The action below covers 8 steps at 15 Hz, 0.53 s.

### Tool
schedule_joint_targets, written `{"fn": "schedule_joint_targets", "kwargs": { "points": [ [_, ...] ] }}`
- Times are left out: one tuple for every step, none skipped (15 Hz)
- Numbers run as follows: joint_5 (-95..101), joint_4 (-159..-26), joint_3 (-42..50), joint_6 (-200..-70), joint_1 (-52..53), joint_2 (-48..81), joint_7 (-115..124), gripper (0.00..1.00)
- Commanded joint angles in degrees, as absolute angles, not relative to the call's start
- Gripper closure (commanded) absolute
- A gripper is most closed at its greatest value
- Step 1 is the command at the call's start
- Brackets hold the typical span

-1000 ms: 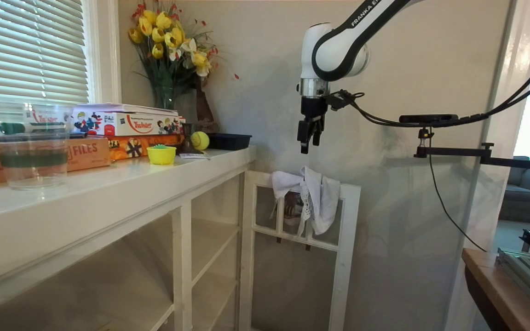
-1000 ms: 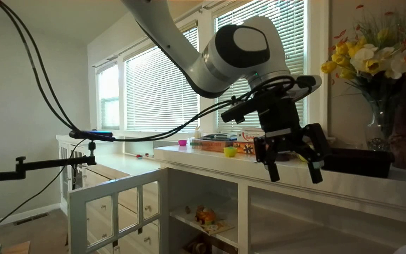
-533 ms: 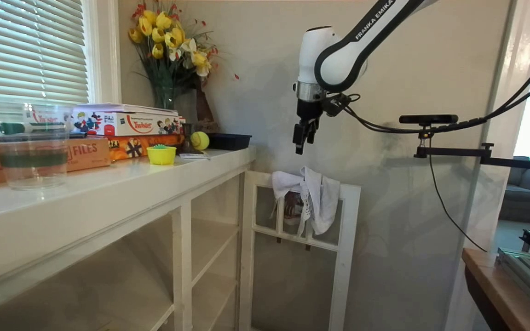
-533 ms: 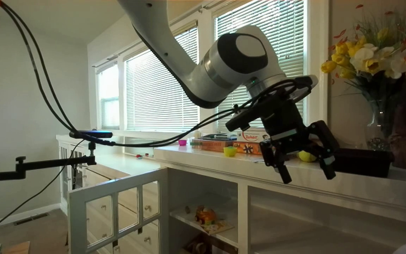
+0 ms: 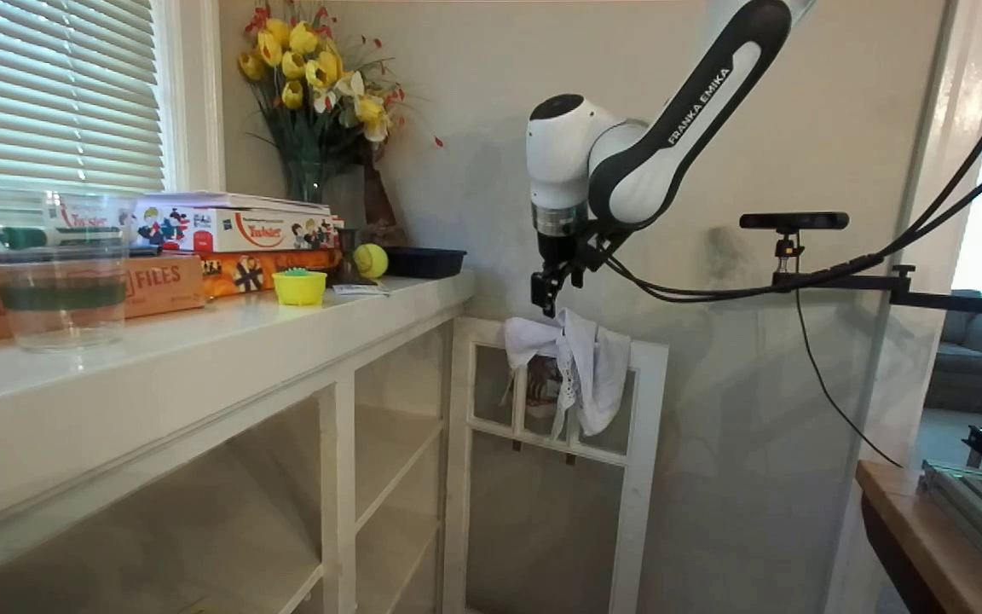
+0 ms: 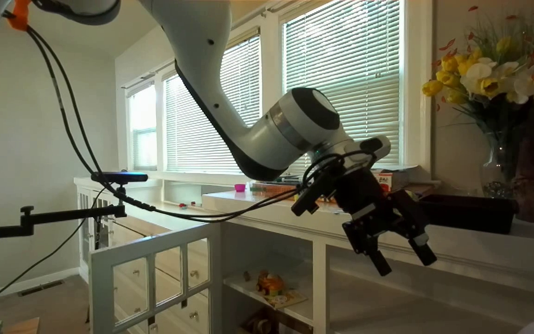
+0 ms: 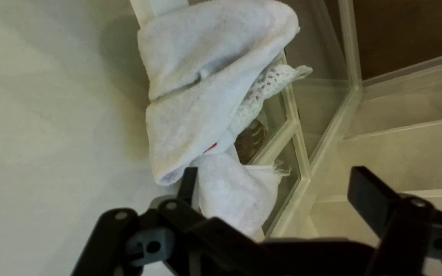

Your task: Use the towel to wipe the counter

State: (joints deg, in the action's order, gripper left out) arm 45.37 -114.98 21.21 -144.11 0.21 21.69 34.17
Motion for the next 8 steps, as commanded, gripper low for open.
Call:
{"fn": "schedule_joint_targets", "kwargs": {
  "points": [
    [45.84, -113.17, 21.07, -140.28, -1.11, 24.12, 40.89, 0.0],
    [44.95, -113.14, 20.79, -139.89, -2.11, 24.35, 41.02, 0.0],
    [43.62, -113.16, 20.31, -140.05, -3.54, 24.46, 39.97, 0.0],
    [43.43, -112.99, 20.39, -140.08, -4.38, 24.69, 39.48, 0.0],
    [43.11, -112.71, 20.3, -140.74, -5.68, 24.94, 37.81, 0.0],
    [42.79, -112.53, 20.09, -141.21, -6.89, 25.02, 36.34, 0.0],
    [42.74, -112.15, 20.01, -141.56, -8.02, 25.06, 34.53, 0.0],
    [42.45, -111.79, 19.72, -142.27, -9.14, 25.18, 32.33, 0.0]
  ]
}}
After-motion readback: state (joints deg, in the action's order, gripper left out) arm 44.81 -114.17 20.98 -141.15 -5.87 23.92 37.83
